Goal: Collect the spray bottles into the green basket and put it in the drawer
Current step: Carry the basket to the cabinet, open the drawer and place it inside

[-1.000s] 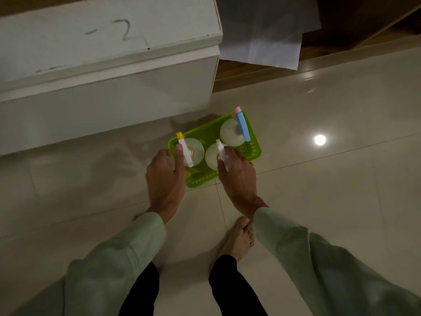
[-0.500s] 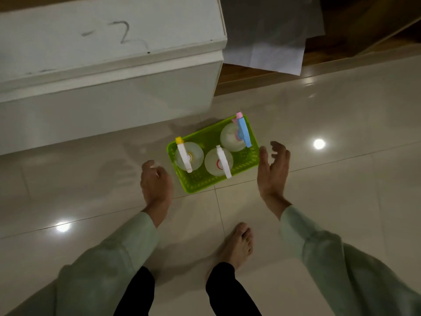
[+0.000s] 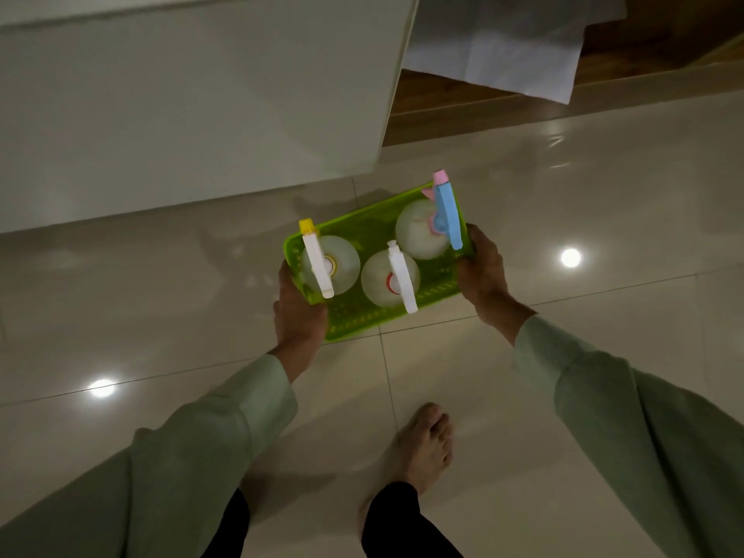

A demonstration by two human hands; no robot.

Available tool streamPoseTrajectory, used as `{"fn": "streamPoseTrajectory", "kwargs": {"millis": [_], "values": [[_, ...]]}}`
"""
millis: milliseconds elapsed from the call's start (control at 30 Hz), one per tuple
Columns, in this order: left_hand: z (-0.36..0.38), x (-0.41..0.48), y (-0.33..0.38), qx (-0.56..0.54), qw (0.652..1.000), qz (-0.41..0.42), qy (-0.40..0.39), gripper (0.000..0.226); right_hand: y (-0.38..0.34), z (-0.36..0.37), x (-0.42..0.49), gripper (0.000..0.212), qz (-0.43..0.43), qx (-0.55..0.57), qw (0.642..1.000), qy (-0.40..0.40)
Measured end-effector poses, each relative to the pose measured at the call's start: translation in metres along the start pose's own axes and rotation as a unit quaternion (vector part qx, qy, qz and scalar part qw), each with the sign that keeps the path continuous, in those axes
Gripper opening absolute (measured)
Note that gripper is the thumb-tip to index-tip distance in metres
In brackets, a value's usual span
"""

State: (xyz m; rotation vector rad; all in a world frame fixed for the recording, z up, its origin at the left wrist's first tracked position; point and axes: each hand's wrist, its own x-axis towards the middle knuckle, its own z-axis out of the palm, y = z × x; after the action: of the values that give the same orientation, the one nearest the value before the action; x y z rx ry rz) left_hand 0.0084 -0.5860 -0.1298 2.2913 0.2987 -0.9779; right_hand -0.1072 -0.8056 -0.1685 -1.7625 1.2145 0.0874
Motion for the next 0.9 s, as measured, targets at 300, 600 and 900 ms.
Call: {"fn": "streamPoseTrajectory", "kwargs": {"millis": [300, 600, 900], "values": [[-0.058, -0.035, 0.025, 0.064, 0.996, 0.055, -0.024, 0.088, -0.034, -0.03, -0.059, 0.049, 0.016, 0.046, 0.999, 0.021], [-0.179, -0.132, 0.045, 0.081, 0.992, 0.094, -0.04, 0.09, -0.126, -0.071, -0.184, 0.048, -0.036, 0.043, 0.998, -0.003], [-0.344, -0.237, 0.055, 0.036, 0.993, 0.097, -0.054, 0.094, -0.263, -0.088, -0.318, 0.055, -0.081, 0.038, 0.995, -0.03]]}}
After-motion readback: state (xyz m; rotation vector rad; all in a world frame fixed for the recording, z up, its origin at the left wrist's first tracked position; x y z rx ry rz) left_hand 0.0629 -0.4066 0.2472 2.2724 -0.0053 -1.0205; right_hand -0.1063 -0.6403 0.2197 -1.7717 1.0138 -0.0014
